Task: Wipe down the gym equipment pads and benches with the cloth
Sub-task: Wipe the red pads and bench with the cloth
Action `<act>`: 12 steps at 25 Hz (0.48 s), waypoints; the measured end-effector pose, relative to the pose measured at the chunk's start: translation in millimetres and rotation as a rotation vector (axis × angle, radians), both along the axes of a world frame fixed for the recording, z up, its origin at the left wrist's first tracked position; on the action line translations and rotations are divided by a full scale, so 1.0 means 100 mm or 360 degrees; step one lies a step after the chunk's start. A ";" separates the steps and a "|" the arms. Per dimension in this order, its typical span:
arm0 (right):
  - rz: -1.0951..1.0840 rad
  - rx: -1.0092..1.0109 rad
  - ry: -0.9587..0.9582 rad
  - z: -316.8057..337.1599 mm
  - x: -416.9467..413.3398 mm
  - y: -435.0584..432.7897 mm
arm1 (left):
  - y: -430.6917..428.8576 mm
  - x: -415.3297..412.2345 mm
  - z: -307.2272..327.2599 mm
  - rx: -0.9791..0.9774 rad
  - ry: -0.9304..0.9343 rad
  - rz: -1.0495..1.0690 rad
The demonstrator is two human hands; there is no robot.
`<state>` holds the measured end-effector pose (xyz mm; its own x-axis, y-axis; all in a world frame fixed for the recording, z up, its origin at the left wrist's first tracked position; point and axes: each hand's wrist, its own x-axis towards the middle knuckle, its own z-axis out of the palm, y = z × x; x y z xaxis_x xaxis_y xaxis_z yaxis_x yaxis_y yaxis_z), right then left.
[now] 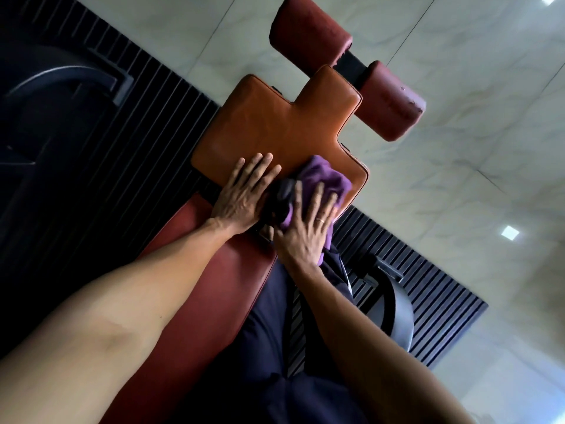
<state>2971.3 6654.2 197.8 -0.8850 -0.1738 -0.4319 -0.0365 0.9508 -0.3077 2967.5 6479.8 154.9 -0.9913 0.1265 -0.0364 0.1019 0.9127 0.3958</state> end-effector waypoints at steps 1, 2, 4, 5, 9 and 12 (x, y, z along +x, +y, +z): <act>0.0185 -0.0020 0.0062 -0.02 0.11 0.01 | -0.02 0.01 0.01 0.0002 -0.0036 -0.0017; 0.0330 -0.0054 0.0130 -0.04 0.21 0.08 | -0.02 0.04 0.02 0.0006 -0.0056 -0.0019; 0.0557 -0.0111 0.0283 -0.12 0.30 0.43 | 0.00 0.10 0.07 0.0011 -0.0041 0.0021; 0.0647 -0.0117 0.0343 -0.14 0.30 0.65 | -0.01 0.13 0.09 0.0015 -0.0038 0.0035; 0.0615 0.0050 0.0284 -0.13 -0.03 0.90 | -0.06 0.23 0.12 -0.0002 -0.0070 0.0083; 0.0506 0.0002 0.0256 -0.14 -0.34 0.19 | -0.09 0.25 0.15 -0.0024 -0.0111 0.0196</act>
<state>2937.1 6673.5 184.2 -0.8435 -0.4509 -0.2920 -0.3784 0.8846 -0.2726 2992.3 6471.0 170.0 -0.9943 0.0031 -0.1064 -0.0383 0.9225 0.3842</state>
